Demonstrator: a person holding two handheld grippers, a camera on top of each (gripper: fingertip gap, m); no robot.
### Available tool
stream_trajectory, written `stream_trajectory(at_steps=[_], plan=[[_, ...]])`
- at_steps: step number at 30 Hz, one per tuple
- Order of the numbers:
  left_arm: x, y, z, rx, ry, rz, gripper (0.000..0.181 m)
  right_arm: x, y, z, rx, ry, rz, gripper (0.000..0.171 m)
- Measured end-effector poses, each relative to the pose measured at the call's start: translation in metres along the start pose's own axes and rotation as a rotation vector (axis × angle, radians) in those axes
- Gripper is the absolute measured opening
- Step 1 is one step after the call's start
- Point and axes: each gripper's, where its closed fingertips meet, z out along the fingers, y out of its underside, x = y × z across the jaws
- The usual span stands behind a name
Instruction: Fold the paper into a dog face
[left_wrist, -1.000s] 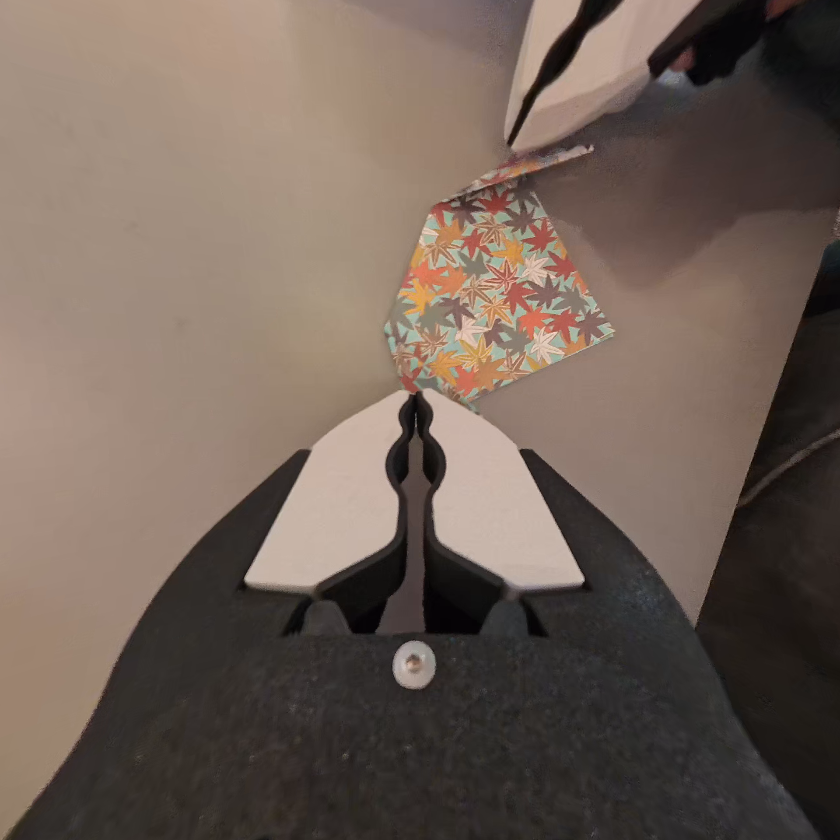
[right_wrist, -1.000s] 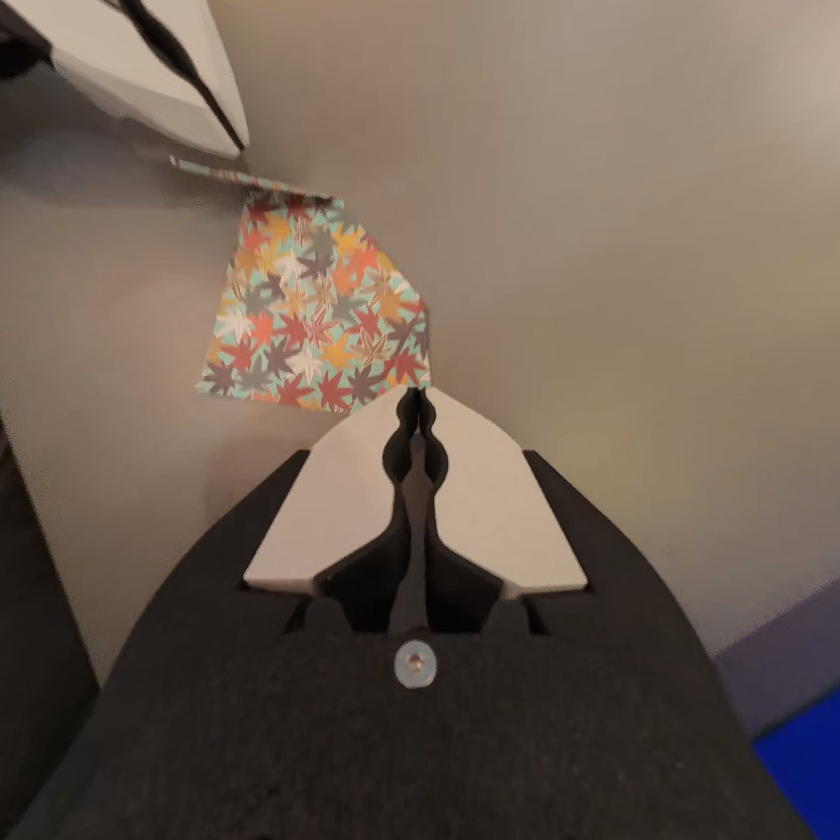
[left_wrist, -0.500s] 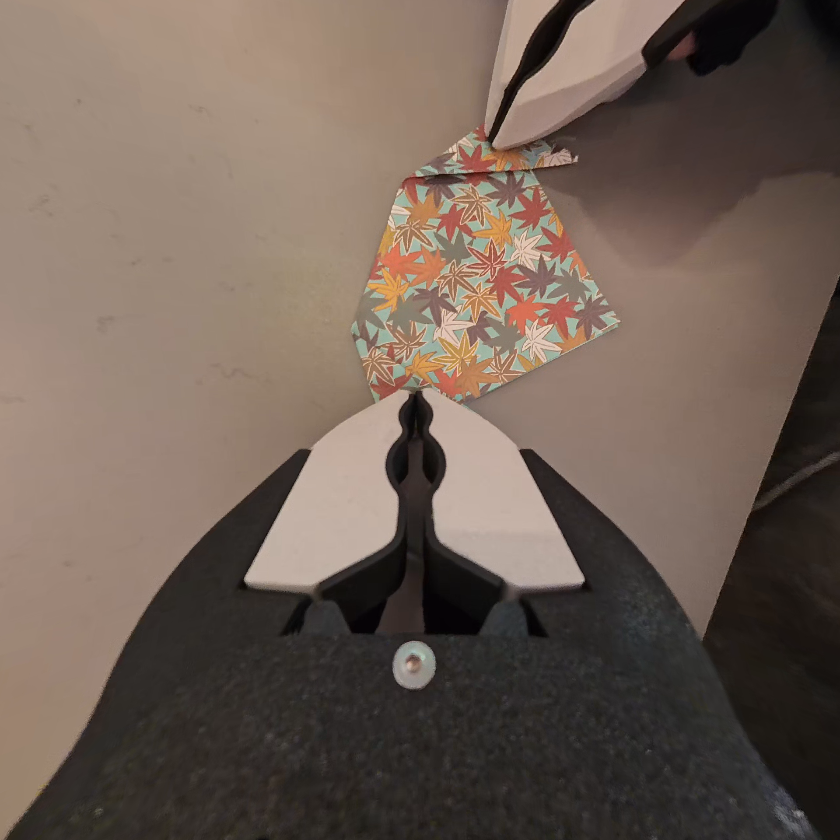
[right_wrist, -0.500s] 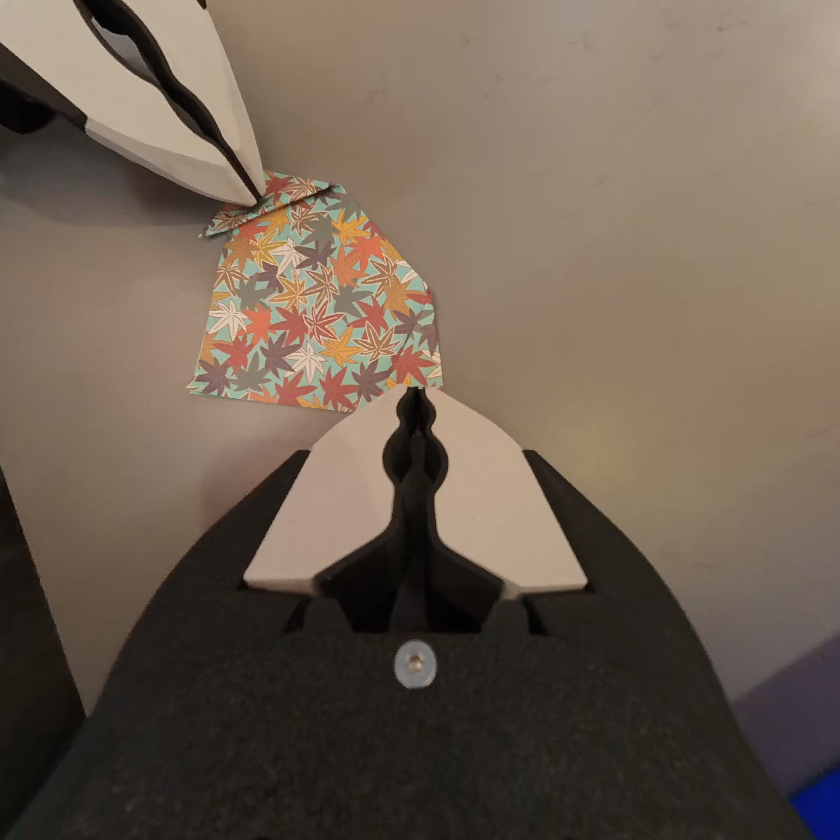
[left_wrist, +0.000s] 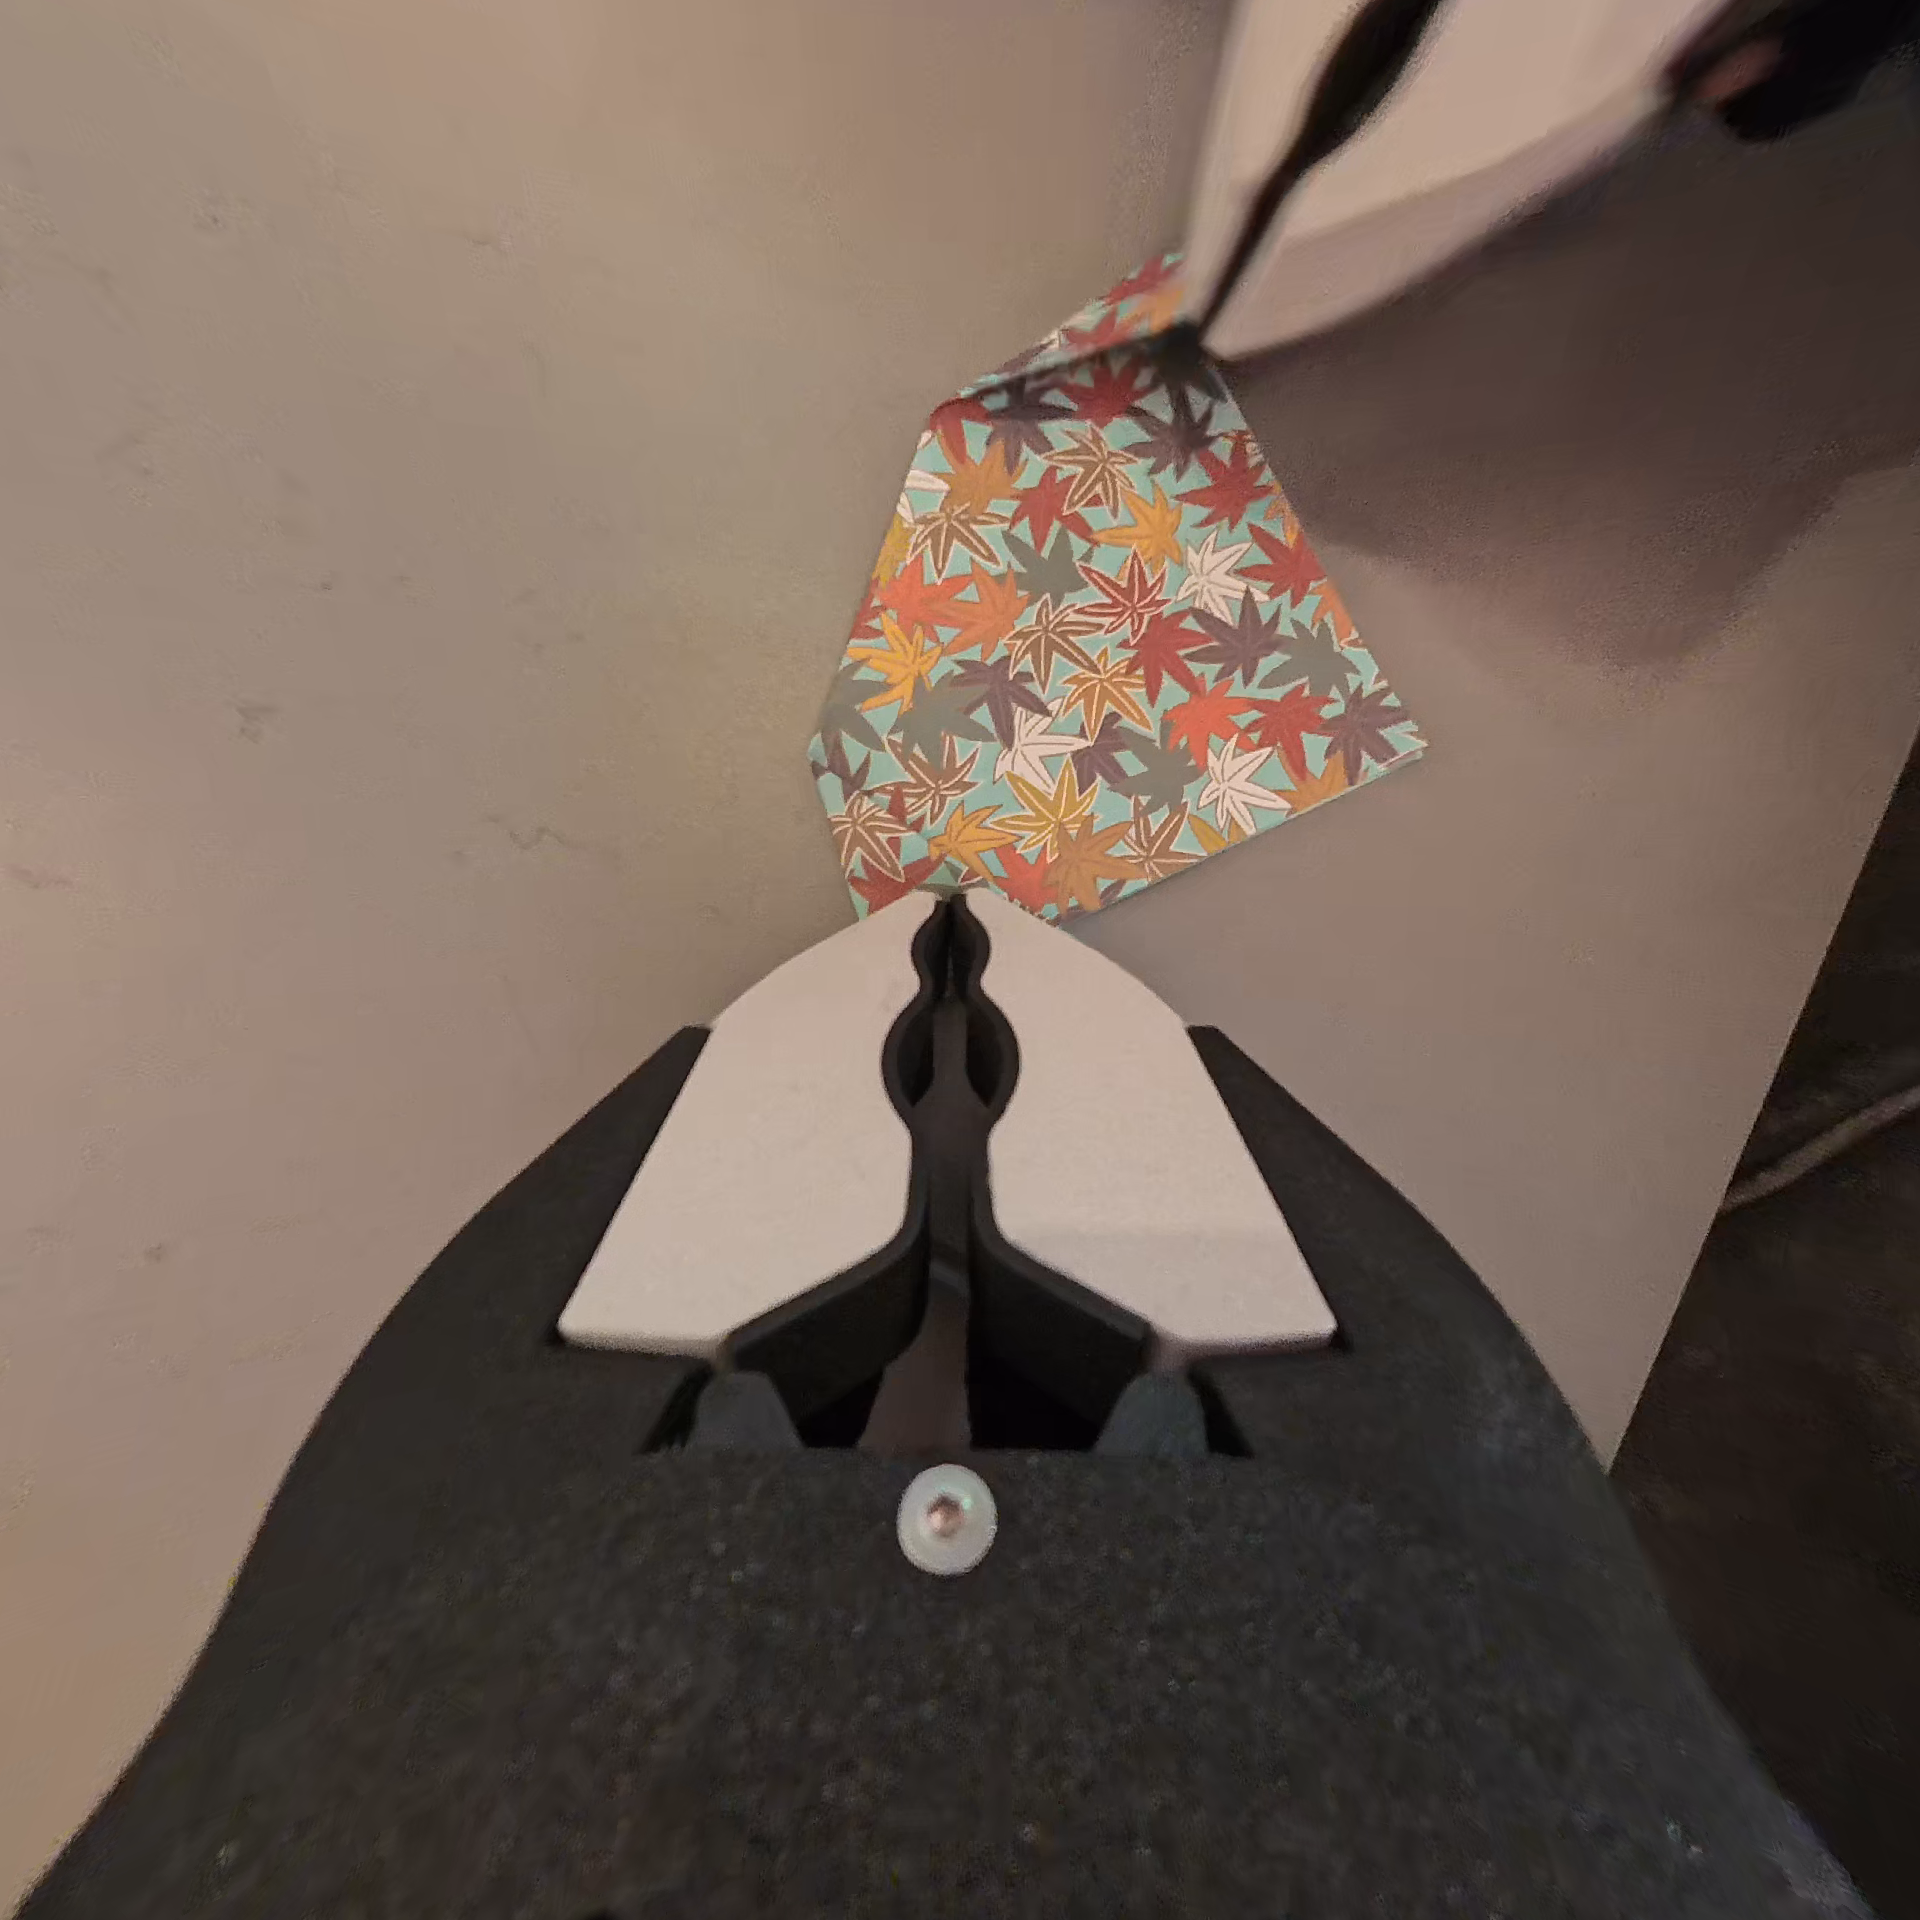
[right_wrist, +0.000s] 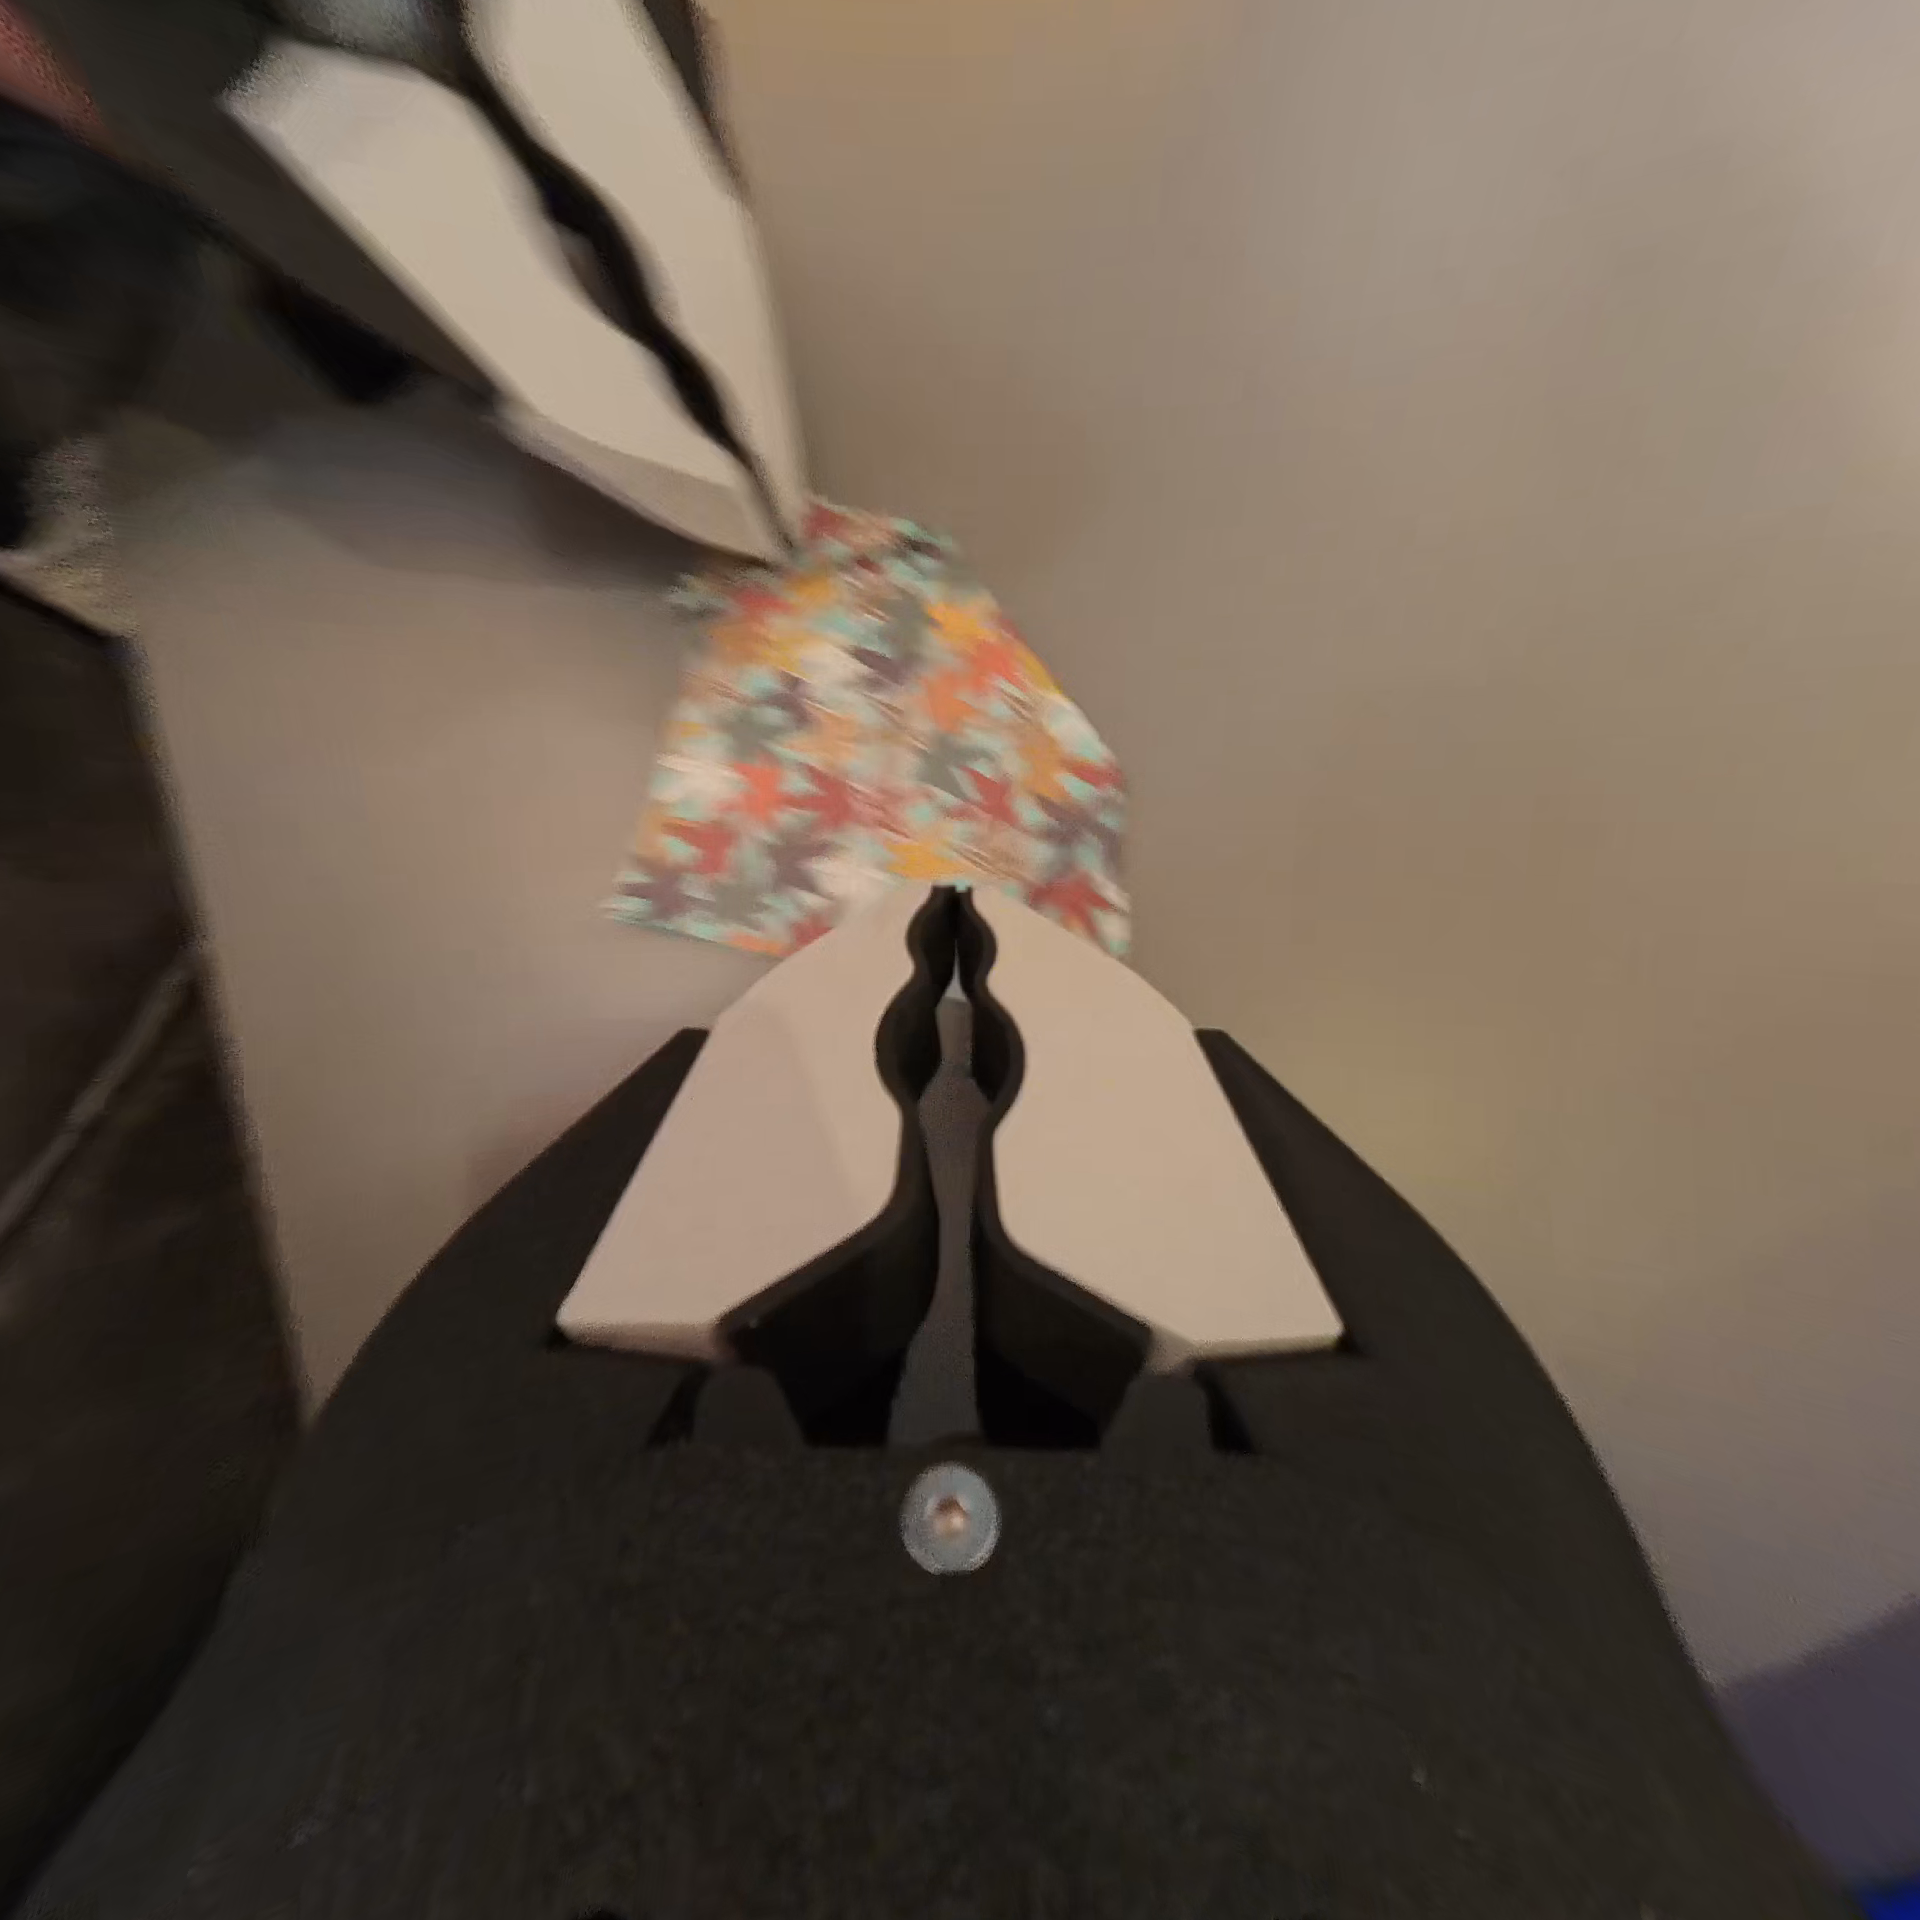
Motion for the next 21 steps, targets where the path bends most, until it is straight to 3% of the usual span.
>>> stream_trajectory(at_steps=[4, 7, 10, 12, 16, 21], plan=[[-0.003, 0.002, -0.001, -0.016, -0.047, -0.032, 0.0, -0.048, -0.009, 0.015, -0.023, -0.116, -0.033, 0.0], [0.0, 0.006, -0.004, -0.019, -0.092, -0.096, 0.0, -0.045, 0.003, 0.03, -0.092, -0.073, -0.013, 0.0], [0.028, 0.009, -0.009, -0.016, -0.003, -0.135, 0.0, -0.031, 0.008, 0.026, -0.123, -0.03, -0.018, 0.0], [0.038, -0.004, -0.017, 0.033, 0.042, -0.089, 0.0, -0.017, 0.011, 0.022, -0.157, 0.011, -0.042, 0.0], [0.012, -0.046, -0.021, 0.101, 0.05, 0.044, 0.0, -0.024, -0.002, 0.01, -0.092, -0.04, -0.057, 0.0], [0.015, -0.042, 0.016, -0.016, 0.171, 0.312, 0.0, -0.038, 0.019, 0.009, -0.125, -0.064, -0.016, 0.0]])
